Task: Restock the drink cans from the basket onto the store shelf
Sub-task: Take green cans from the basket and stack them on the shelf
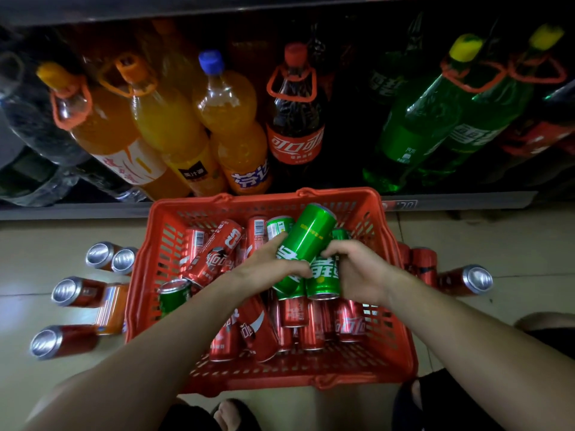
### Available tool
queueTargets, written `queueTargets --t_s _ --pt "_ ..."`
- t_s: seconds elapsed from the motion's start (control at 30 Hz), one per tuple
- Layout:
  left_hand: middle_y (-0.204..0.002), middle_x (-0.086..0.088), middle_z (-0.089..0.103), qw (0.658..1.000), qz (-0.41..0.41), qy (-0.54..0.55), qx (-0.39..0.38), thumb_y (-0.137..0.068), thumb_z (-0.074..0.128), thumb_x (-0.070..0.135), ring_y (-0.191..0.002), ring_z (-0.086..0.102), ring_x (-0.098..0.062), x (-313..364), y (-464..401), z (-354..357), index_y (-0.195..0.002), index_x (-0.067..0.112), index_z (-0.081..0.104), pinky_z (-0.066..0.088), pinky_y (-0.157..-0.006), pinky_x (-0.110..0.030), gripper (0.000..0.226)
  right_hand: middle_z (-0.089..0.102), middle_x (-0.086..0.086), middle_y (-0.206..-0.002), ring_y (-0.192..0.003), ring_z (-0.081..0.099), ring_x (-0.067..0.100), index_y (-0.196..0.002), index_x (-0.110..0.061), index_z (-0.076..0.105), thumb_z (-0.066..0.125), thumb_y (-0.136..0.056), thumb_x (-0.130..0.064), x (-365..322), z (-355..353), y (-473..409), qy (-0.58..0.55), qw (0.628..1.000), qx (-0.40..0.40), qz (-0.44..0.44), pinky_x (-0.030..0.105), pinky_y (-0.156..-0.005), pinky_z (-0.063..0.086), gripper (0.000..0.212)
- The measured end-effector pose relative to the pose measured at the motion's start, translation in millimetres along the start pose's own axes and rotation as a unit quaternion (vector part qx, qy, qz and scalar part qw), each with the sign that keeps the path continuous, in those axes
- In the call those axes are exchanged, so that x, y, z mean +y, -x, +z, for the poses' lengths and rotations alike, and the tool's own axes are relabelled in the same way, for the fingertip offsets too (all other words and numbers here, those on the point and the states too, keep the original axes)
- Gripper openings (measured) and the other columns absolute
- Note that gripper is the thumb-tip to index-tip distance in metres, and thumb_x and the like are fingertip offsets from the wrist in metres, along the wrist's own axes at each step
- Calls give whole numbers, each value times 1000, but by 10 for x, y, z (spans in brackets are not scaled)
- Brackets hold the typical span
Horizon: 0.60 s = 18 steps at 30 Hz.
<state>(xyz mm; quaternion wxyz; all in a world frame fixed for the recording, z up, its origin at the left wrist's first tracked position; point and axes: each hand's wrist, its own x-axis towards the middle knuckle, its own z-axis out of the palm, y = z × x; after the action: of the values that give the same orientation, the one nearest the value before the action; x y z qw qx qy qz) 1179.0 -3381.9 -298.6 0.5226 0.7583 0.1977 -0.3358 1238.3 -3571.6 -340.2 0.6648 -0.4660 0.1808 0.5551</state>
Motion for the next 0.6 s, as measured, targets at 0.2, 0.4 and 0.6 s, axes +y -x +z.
queueTargets --t_s 0.2,0.4,0.6 --pt "-121 6 72 996 74 37 16 -63 83 45 -111 70 -14 95 82 -79 -150 43 38 50 -108 -47 99 63 20 -140 -120 65 34 -143 -8 57 62 -87 -30 -131 82 135 -25 992 -102 -65 51 -106 47 60" --pt "-133 3 61 976 166 126 60 -75 81 17 -104 73 -9 332 182 -52 -150 59 18 61 -81 -28 106 67 12 -137 -126 65 34 -147 -27 49 74 -89 -36 -276 292 293 7 984 -40 -172 58 -107 49 64" --pt "-147 10 51 965 212 147 46 -83 80 6 -121 66 -13 842 705 49 -157 60 -2 61 -92 -33 124 69 7 -135 -124 67 30 -146 -28 49 81 -81 -36 -480 493 961 16 971 16 -237 58 -106 49 73"
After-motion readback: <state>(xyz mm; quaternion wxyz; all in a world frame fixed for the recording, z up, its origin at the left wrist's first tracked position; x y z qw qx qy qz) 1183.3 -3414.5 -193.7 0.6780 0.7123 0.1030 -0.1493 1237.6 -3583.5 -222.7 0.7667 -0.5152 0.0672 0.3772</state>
